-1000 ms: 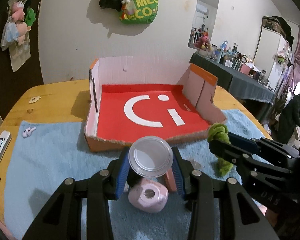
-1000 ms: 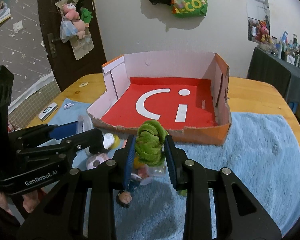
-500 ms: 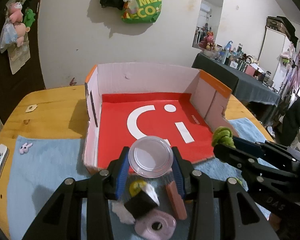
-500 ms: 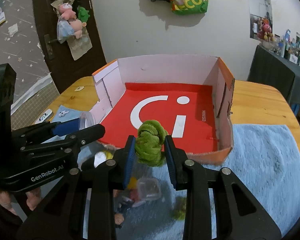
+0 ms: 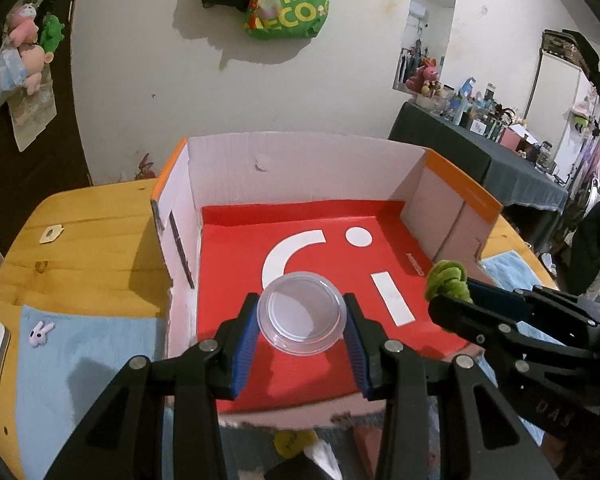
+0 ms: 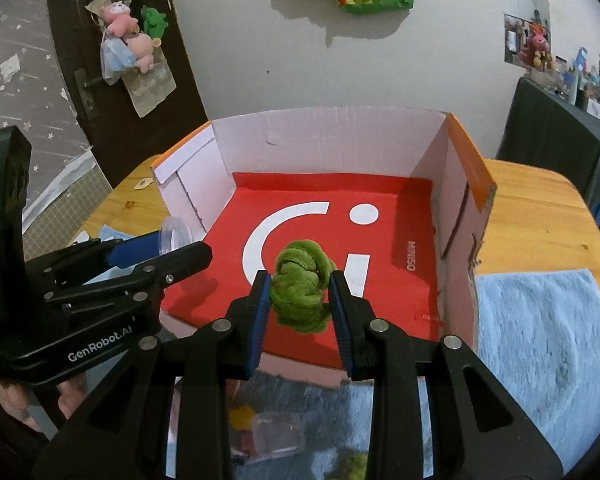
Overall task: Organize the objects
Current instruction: 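Carry the lid and green bundle into the red-lined box with both tools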
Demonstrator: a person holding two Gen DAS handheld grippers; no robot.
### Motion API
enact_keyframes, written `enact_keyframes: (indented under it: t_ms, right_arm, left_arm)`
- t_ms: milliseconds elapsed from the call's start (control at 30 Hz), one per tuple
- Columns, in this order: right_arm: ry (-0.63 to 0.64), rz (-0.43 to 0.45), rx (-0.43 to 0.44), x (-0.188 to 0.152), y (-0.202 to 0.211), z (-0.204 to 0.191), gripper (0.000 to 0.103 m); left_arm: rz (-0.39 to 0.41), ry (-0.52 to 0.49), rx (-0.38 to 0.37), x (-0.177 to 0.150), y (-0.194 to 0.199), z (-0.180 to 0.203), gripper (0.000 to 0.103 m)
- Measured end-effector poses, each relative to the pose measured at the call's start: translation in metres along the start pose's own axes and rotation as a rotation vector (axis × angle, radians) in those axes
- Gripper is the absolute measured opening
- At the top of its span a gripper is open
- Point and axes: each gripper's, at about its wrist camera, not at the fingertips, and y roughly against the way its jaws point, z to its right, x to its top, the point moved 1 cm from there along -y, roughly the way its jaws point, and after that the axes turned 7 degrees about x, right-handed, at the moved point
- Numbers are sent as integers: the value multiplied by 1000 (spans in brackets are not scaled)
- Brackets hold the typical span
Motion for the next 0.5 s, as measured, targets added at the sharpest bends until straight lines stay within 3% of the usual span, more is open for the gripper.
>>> enact_keyframes:
  t_ms: [267, 500]
  right_arm:
    - [-12, -14, 9, 16, -18, 10, 28]
    - [-29, -73, -7, 26, -44, 21, 28]
  left_arm:
    - [-24, 1, -7, 14, -22, -1, 42]
    - [-93, 4, -12, 19, -50, -1, 42]
